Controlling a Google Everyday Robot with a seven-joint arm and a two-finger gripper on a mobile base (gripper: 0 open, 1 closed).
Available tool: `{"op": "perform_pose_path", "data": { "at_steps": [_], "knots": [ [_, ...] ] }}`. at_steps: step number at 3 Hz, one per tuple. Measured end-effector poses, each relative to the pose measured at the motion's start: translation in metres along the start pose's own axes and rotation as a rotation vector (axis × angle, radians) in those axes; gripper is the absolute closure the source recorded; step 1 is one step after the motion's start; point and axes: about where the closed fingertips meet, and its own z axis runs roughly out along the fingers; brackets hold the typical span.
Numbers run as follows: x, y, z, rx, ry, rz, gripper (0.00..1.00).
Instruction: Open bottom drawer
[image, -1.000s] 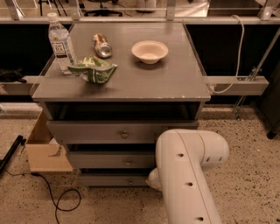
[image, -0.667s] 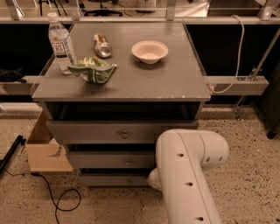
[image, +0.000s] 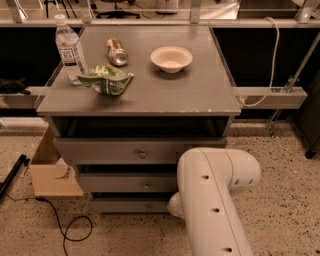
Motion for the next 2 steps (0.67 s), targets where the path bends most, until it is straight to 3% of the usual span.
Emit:
{"op": "perform_pose_path", "data": {
  "at_steps": [2],
  "knots": [
    [0.0005, 0.0006, 0.0003, 0.012, 0.009, -0.012, 1.00]
  ]
}}
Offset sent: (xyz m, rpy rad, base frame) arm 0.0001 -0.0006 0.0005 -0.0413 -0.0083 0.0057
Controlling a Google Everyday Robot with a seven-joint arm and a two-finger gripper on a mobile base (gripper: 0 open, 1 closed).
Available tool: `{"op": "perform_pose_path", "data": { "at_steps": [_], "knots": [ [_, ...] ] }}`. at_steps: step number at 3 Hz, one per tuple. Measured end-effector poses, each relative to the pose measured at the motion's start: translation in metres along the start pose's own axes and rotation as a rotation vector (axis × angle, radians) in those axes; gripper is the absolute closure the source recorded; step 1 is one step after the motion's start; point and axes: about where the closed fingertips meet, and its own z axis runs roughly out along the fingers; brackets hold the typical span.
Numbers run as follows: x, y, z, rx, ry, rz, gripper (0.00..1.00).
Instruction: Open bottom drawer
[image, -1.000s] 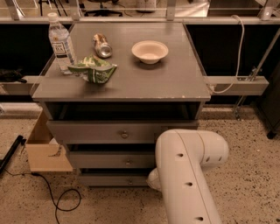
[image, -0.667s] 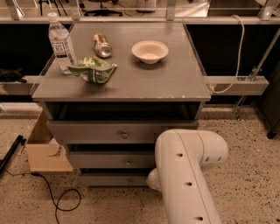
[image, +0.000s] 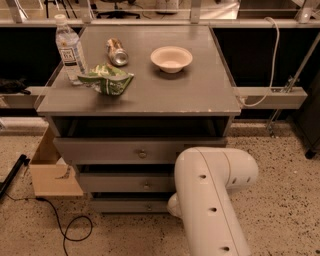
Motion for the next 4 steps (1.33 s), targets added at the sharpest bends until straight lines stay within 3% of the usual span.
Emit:
{"op": "perform_pose_path", "data": {
  "at_steps": [1, 3, 4],
  "knots": [
    [0.017, -0.004, -0.011, -0.021, 0.005, 0.036, 1.00],
    [0.017, -0.005, -0.018, -0.022, 0.005, 0.046, 1.00],
    [0.021, -0.004, -0.024, -0.019, 0.004, 0.053, 0.81]
  ]
}}
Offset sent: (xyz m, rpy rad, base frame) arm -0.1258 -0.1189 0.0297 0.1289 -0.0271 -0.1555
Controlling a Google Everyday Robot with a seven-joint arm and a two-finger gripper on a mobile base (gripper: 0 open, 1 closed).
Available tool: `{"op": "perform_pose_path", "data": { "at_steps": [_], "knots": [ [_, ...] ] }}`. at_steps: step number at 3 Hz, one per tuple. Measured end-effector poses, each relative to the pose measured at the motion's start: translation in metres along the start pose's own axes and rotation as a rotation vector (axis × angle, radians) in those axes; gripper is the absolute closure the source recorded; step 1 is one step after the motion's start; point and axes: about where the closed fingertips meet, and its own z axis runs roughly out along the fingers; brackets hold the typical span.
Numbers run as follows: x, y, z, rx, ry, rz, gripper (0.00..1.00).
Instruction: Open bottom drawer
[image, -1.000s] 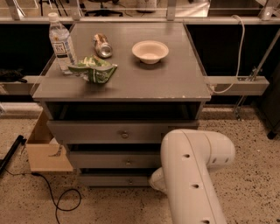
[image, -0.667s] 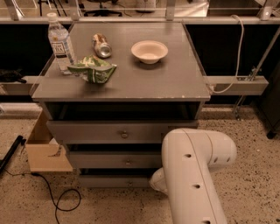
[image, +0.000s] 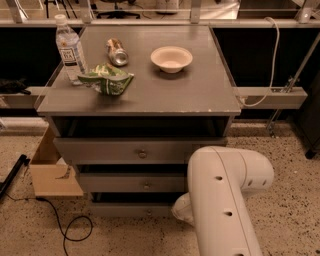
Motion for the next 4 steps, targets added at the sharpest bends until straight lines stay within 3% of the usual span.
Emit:
{"op": "perform_pose_path", "data": {
  "at_steps": [1, 2, 4],
  "knots": [
    [0.000, 0.000, 0.000, 0.000, 0.000, 0.000, 0.82],
    [0.000, 0.000, 0.000, 0.000, 0.000, 0.000, 1.00],
    [0.009, 0.000, -0.003, -0.002, -0.001, 0.012, 1.00]
  ]
}}
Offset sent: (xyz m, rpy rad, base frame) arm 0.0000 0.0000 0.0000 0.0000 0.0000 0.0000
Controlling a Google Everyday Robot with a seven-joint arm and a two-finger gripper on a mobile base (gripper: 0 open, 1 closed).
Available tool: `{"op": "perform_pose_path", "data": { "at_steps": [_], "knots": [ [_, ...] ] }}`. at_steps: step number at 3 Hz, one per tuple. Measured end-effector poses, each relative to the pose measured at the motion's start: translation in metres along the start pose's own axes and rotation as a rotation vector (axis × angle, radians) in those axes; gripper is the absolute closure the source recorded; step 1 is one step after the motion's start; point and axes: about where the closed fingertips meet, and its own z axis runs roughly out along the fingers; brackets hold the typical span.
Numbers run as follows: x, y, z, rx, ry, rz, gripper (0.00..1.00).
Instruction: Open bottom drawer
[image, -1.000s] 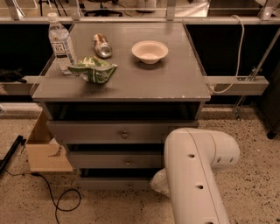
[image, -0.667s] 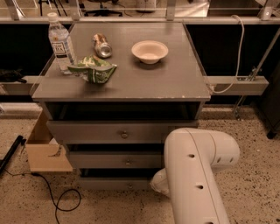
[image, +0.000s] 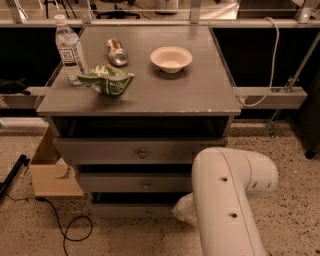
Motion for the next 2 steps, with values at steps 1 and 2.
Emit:
{"op": "perform_pose_path", "data": {
  "at_steps": [1, 2],
  "knots": [
    [0.011, 0.003, -0.002, -0.001, 0.002, 0.017, 1.00],
    [0.015, 0.006, -0.012, -0.001, 0.006, 0.035, 1.00]
  ]
}}
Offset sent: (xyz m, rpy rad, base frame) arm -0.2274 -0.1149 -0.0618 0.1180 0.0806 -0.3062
